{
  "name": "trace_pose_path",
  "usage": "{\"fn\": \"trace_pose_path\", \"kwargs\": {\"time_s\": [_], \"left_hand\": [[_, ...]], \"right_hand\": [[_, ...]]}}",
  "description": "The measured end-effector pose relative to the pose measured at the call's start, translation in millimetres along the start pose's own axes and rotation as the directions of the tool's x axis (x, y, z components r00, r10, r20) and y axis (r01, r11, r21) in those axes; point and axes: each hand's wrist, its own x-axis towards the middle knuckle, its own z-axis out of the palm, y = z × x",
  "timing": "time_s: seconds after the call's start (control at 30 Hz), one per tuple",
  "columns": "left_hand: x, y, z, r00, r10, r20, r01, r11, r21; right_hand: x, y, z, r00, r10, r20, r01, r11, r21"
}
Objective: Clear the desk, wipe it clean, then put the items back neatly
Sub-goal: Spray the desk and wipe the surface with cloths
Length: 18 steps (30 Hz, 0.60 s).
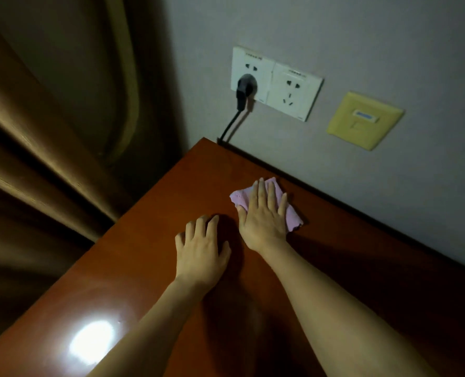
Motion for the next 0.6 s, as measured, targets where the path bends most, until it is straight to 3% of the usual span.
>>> {"fn": "trace_pose_path", "kwargs": {"time_s": [0.6], "left_hand": [[-96, 152, 54, 0.972, 0.217, 0.086, -0.224, 0.971, 0.078]], "right_hand": [[-154, 181, 11, 0.971, 0.238, -0.030, -0.238, 0.971, -0.015]]}}
